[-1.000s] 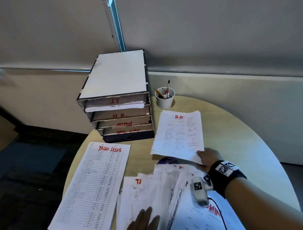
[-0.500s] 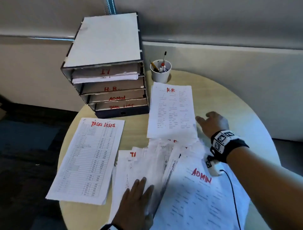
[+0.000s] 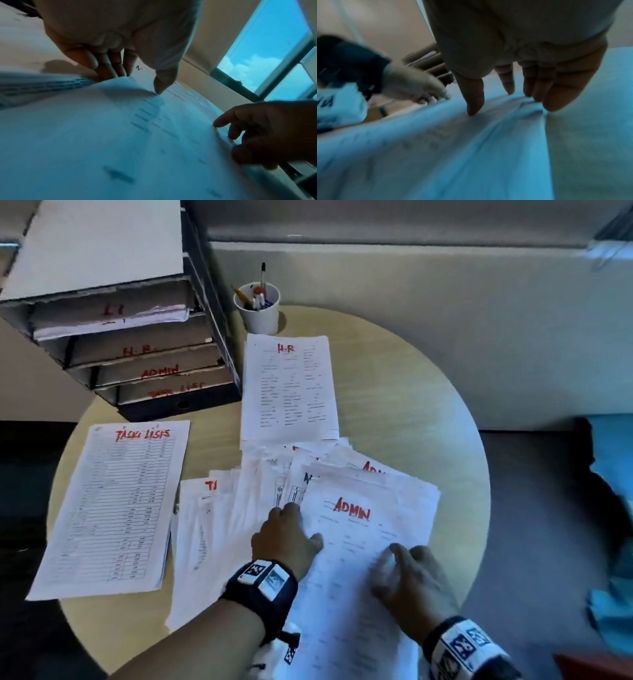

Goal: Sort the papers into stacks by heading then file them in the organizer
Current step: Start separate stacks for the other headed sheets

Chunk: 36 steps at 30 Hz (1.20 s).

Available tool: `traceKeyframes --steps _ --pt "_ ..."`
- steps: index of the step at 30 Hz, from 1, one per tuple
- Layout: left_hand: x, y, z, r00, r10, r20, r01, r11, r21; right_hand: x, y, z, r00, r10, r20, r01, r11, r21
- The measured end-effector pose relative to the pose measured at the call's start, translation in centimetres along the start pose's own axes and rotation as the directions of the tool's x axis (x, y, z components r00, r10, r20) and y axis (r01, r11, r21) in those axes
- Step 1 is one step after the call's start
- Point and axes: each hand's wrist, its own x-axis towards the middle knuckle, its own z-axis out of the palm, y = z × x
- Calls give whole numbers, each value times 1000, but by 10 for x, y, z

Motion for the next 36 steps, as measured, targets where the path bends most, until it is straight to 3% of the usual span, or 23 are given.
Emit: traceKeyframes --steps 3,7,10,12,14,16,21,23,28,31,36 --pt "-1 0 4 997 -51 -60 37 977 -212 -3 -2 2 999 -31 -26 31 999 -9" --pt "-8 -12 3 992 -9 -126 -35 939 -341 -2 7 -2 998 -60 -25 61 997 41" --pt "-17 -23 -5 986 47 -162 -115 890 -442 -4 17 -6 993 19 -112 9 970 242" --pt "-27 -28 -9 983 113 -144 -172 840 -514 -6 24 -8 965 113 -238 -2 905 425" --pt "-42 -27 -11 975 189 -113 -219 783 -582 -11 28 -11 941 196 -274 1 812 584" --pt "-50 -24 -10 983 169 -65 -169 727 -665 -16 29 -11 961 208 -181 -5 668 744" --pt "-37 -23 -5 998 -64 5 39 534 -845 -14 36 3 980 201 4 -63 285 956" --pt "-33 -23 -6 996 -89 18 60 500 -864 -7 38 8 973 231 19 -75 237 969" --pt "-33 -23 -5 982 13 189 177 288 -941 1 39 12 973 231 -19 -48 282 958" --pt "-25 -38 1 987 -89 135 159 356 -921 3 52 5 958 274 -88 5 292 956" --pt "-22 -49 1 991 -121 52 105 495 -863 -12 102 -20 972 233 -37 17 85 996"
